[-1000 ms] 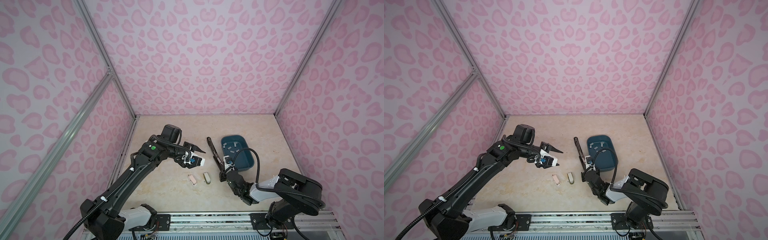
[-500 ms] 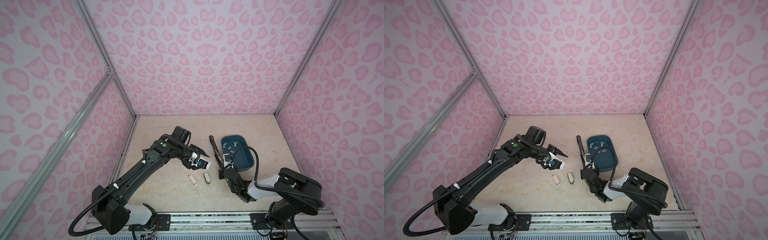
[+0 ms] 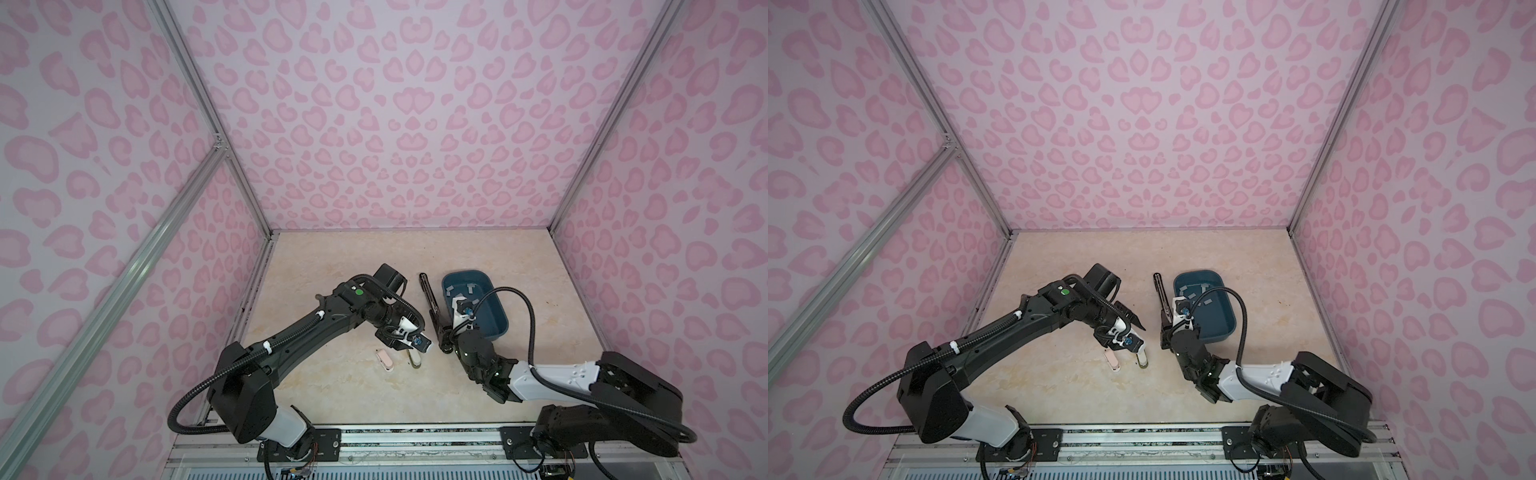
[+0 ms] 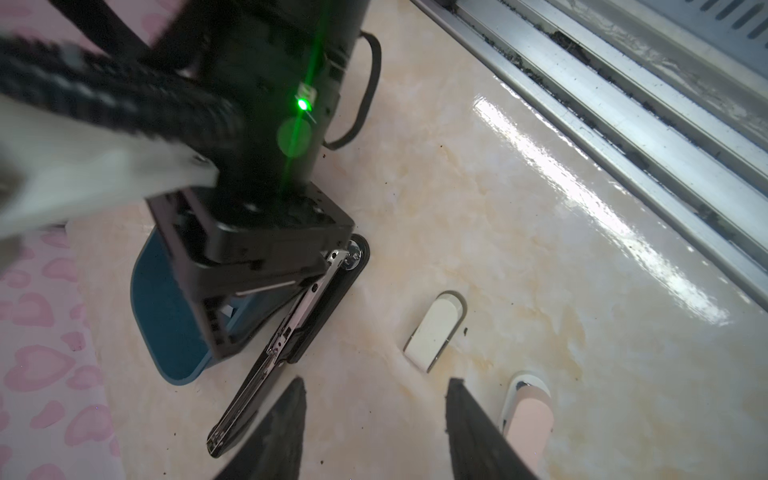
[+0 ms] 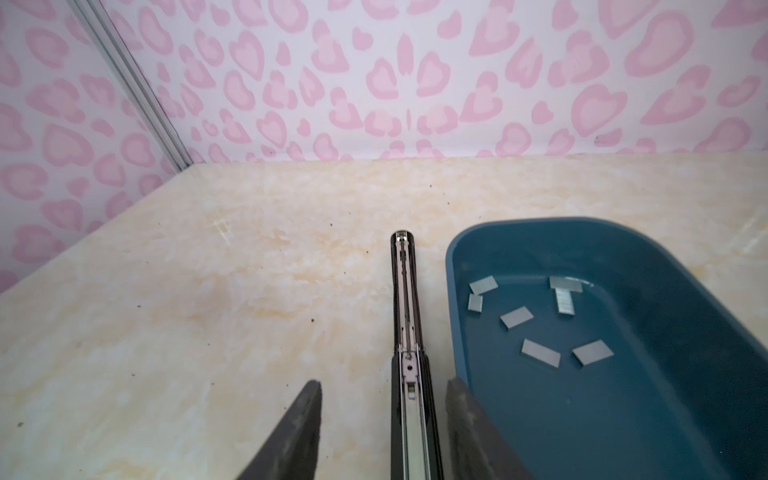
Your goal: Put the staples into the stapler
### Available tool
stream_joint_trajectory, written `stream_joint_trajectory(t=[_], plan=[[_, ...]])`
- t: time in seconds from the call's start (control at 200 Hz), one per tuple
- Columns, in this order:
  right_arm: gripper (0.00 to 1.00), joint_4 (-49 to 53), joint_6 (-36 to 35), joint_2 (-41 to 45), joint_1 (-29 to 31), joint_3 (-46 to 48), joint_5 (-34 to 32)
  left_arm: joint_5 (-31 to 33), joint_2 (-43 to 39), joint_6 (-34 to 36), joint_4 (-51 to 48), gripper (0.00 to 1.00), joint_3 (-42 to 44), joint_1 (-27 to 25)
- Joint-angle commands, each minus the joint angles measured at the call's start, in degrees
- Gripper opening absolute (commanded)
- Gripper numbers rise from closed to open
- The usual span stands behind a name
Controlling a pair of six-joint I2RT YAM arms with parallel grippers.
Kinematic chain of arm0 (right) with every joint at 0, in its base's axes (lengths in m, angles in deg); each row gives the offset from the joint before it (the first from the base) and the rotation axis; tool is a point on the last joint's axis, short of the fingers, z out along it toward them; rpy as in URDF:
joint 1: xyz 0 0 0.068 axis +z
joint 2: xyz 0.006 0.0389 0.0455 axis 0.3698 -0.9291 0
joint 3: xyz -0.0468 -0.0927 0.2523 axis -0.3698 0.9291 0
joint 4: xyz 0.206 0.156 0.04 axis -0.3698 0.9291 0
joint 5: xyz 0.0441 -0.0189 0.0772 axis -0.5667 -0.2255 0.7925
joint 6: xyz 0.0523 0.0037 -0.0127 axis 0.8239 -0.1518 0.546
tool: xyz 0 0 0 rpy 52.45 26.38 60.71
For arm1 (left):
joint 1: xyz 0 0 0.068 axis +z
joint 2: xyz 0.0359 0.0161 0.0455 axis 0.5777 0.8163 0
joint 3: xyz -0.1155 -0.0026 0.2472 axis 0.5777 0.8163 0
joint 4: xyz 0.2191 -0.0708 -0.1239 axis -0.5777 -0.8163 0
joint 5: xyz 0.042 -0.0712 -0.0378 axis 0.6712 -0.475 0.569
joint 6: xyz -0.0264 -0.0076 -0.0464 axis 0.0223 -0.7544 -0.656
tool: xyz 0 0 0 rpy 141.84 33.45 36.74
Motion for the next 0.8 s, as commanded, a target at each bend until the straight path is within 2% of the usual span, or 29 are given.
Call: stream_joint_trajectory(t=[0.0, 0.07, 0.19, 0.26, 0.335, 0.41, 0.55, 0.795], plan=[[0.56, 5.3, -3.4, 7.3, -1.0, 0.5, 1.0, 2.2, 1.3, 2.0, -2.0, 0.57, 0.2, -1.2], [0.61, 10.8, -1.1, 13.1, -4.8, 0.9, 2.2, 5.1, 2.5, 3.0, -2.4, 0.57, 0.2, -3.0], [0.64, 16.4, 6.0, 22.4, -17.3, 3.6, 10.1, 9.8, 5.5, 3.4, -3.1, 0.55, -0.4, -6.2], [0.66, 18.4, 6.9, 27.6, -21.3, 4.8, 11.0, 11.6, 7.5, 3.2, -3.7, 0.55, -1.4, -7.7], [0.72, 20.0, 4.6, 32.0, -21.9, 5.0, 9.7, 13.8, 9.4, 3.4, -4.0, 0.55, -2.5, -8.9], [0.75, 20.4, 5.2, 33.5, -22.3, 5.4, 8.2, 16.0, 11.0, 4.1, -4.7, 0.55, -3.5, -9.7], [0.77, 20.7, 5.4, 31.3, -23.1, 4.4, 9.8, 20.8, 13.7, 5.1, -5.8, 0.52, -3.7, -10.8], [0.8, 21.5, 4.7, 29.2, -23.2, 3.1, 12.2, 22.2, 16.2, 5.2, -5.6, 0.51, -4.1, -11.4]])
